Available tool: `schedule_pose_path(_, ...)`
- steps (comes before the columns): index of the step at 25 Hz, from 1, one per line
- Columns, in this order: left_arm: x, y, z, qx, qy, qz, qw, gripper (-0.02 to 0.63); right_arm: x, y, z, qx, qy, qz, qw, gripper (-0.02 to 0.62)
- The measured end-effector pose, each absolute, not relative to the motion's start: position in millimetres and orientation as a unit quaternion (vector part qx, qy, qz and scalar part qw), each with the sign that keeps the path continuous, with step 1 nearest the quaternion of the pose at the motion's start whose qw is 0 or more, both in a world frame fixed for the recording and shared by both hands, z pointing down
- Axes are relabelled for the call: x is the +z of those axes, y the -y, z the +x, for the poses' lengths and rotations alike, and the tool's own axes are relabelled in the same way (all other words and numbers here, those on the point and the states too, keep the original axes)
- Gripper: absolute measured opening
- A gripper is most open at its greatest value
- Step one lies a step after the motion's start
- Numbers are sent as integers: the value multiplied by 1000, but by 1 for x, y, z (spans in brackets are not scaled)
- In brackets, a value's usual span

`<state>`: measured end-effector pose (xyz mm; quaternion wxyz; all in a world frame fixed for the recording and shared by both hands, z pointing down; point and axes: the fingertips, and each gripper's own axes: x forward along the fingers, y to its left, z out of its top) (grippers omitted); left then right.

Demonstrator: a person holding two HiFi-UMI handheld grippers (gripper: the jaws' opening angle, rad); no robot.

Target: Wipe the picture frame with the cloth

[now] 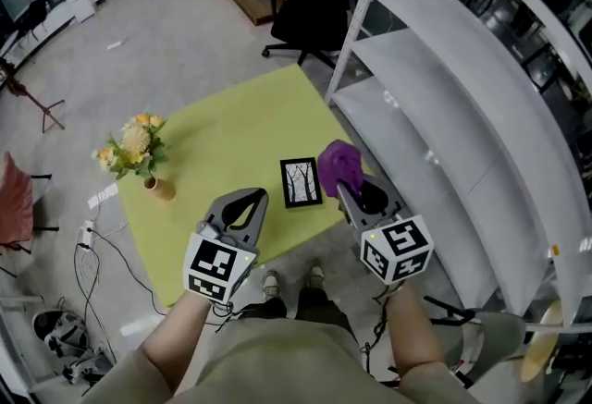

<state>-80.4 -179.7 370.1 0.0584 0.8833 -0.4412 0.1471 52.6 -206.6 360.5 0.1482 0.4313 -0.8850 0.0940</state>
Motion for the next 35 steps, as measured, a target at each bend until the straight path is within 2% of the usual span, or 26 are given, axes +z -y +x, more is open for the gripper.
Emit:
schedule_pose_path(17, 505, 267, -58, 220, 495, 821, 179, 8, 503, 320, 19, 141, 913, 265, 277, 86)
schedule_pose_path(24, 566, 281, -48, 243, 493, 803, 232, 8, 568, 332, -1, 141, 908, 186, 349, 87)
schedule_pose_path(35, 644, 277, -37, 274, 469, 787, 291, 8, 638, 331, -23, 126, 889, 120, 424, 87)
